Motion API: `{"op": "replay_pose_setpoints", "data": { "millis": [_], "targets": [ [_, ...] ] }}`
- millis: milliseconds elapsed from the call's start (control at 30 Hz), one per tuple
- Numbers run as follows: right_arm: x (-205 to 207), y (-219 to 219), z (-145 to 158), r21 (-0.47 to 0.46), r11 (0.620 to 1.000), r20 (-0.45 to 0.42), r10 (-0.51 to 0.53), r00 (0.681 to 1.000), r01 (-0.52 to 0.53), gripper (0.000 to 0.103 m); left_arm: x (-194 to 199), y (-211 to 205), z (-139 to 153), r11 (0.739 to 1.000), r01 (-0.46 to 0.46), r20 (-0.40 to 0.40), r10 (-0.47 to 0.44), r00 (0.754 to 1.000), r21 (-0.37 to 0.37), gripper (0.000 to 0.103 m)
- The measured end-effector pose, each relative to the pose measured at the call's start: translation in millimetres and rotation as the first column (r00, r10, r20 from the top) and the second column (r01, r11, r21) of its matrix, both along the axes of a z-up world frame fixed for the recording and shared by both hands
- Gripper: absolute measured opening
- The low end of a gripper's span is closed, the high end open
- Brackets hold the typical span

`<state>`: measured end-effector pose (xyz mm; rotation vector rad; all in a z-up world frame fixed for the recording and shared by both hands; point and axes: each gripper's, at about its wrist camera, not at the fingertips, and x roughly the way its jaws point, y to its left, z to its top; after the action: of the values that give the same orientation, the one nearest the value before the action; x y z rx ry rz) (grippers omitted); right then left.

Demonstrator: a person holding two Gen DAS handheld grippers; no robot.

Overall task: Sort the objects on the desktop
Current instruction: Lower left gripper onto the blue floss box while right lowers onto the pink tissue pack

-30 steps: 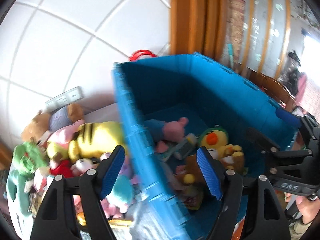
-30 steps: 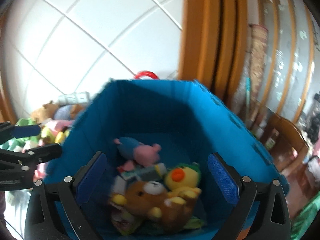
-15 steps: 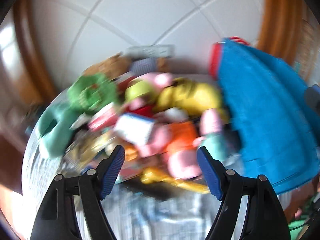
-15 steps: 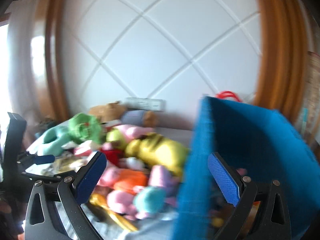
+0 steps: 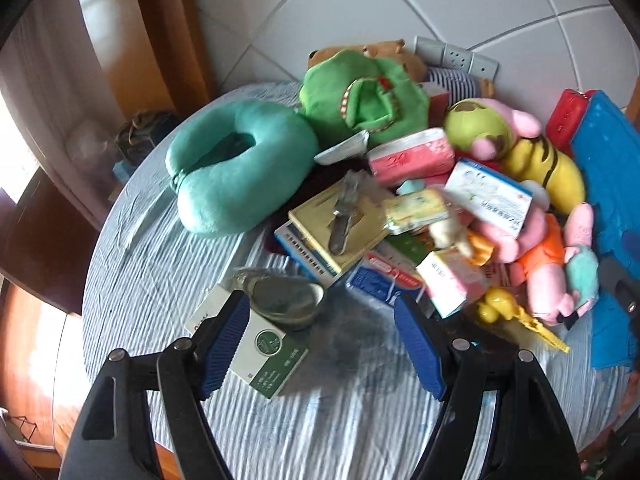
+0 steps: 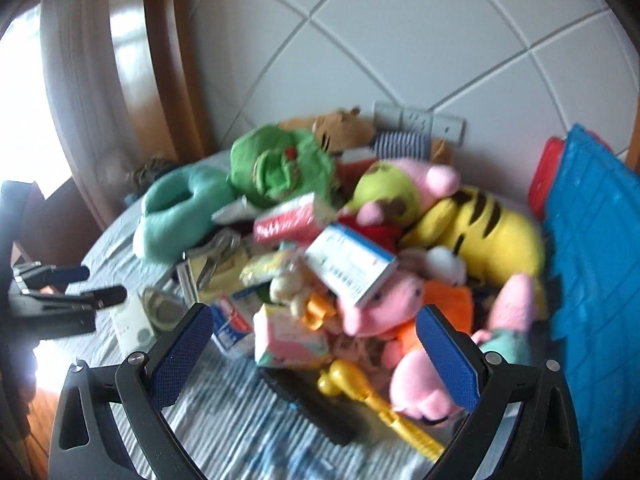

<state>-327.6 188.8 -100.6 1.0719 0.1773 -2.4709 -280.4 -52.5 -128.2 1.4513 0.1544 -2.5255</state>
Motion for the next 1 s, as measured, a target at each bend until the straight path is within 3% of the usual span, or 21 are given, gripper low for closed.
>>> {"op": "replay_pose_setpoints", "data": {
  "millis": [100,233,500,633,767,1000],
  "targets": [
    [-5,-8,-30,0.059,0.998,0.060,0.017,0.998,-0.020,0.094,-1,-1,-16,1.000,-0.011,0.032,0.010,0.999,0.014,0.074],
    [-11,-10,-64,0.082,0.996,0.144,0.035,0.989,-0.047,0.076,-6,2,-35,1.000,-0.016,0.073,0.014,0.997,0.026,0.074],
    [-28,-14,-102,0.082,0.995,0.232,0.039,0.972,-0.060,0.075,-26,12,-72,0.999,0.015,0.137,-0.021,0.990,0.045,0.074],
    [-41,-17,-115,0.057,0.997,0.272,0.034,0.962,-0.052,0.077,-39,20,-89,0.998,0.047,0.171,-0.055,0.984,0.050,0.074],
    [-55,-27,-128,0.040,0.998,0.298,0.032,0.954,-0.045,0.102,-48,19,-103,0.996,0.065,0.197,-0.075,0.978,0.053,0.074],
    [-82,-45,-158,0.028,0.999,0.359,0.020,0.933,-0.032,0.102,-65,19,-117,0.992,0.105,0.208,-0.116,0.971,0.063,0.074]
  ]
}}
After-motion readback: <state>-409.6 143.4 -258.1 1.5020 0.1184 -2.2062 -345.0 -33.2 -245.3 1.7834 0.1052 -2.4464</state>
